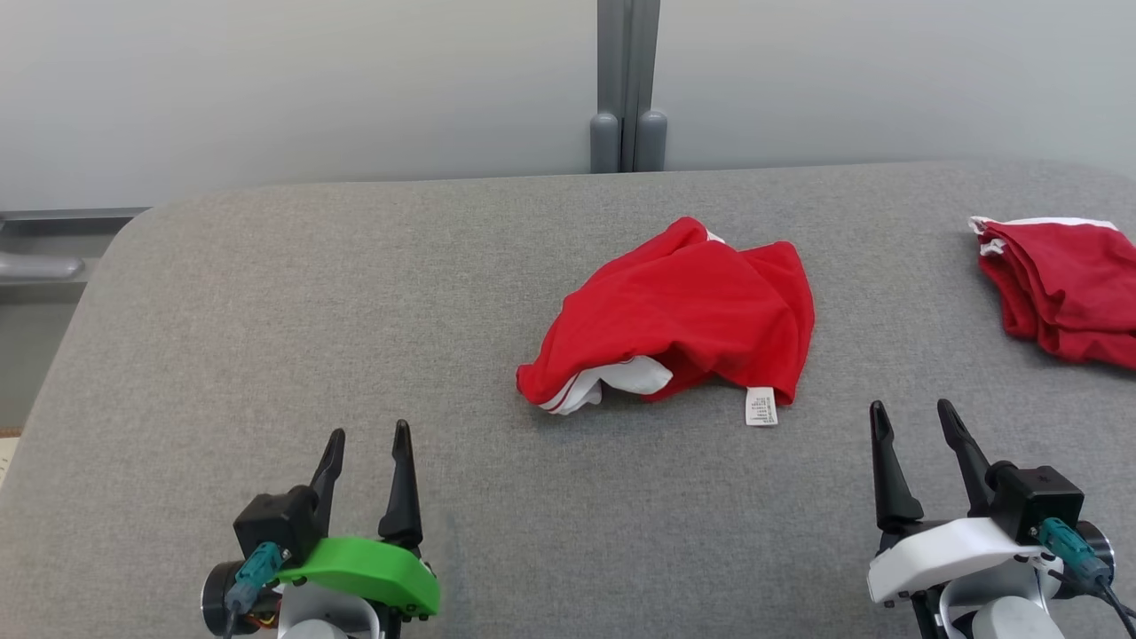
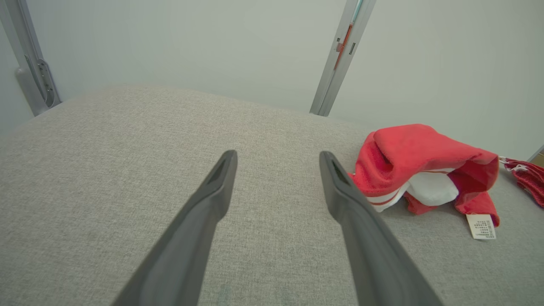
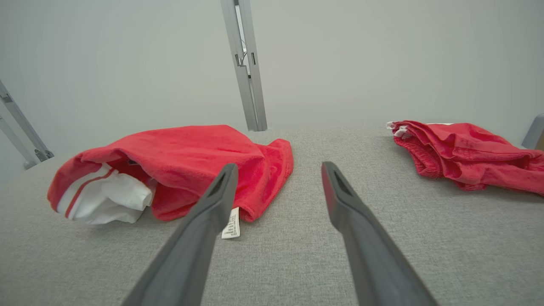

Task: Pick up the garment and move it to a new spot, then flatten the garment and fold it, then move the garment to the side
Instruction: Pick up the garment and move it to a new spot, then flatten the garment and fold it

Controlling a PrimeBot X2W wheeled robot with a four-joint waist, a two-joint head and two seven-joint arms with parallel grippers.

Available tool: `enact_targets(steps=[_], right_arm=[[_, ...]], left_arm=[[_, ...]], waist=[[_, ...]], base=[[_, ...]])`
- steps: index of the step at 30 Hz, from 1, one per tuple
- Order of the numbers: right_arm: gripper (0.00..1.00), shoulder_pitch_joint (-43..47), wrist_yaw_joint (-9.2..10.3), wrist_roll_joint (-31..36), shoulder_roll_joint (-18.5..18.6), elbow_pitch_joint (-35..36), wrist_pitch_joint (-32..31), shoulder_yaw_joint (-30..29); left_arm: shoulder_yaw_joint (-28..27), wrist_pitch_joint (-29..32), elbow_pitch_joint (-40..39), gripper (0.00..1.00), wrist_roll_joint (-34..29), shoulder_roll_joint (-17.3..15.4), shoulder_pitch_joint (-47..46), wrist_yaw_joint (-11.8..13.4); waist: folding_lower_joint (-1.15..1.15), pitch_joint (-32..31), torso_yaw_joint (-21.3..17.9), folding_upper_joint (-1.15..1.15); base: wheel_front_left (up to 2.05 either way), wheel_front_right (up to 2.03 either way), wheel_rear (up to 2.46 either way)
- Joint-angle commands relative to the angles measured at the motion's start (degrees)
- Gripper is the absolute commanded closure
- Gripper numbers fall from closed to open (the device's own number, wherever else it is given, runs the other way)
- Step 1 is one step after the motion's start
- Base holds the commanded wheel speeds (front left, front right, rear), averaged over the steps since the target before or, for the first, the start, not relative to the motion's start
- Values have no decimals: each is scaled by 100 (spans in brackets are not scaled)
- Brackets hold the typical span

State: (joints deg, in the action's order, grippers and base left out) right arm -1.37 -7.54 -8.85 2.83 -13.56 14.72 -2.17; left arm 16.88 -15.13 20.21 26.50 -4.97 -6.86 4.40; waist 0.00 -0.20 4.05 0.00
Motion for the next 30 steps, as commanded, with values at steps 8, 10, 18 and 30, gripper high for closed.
enact_targets(steps=[8,10,18,30], right_arm=[[0,77,9,25,12,-95,45,55],[0,66,10,37,12,-109,46,54],[0,52,10,60,12,-154,54,9],[0,-433,10,499,10,-647,-129,-206]], left_arm=[[-219,-1,30,0,-294,89,182,-188],[-250,-1,45,0,-346,107,193,-220],[-341,-1,68,0,-456,148,204,-307],[-302,-1,48,0,-581,189,-63,-402]], waist=[[0,-34,24,0],[0,-33,23,0],[0,-12,28,0],[0,352,374,0]], base=[[0,0,0],[0,0,0],[0,0,0],[0,0,0]])
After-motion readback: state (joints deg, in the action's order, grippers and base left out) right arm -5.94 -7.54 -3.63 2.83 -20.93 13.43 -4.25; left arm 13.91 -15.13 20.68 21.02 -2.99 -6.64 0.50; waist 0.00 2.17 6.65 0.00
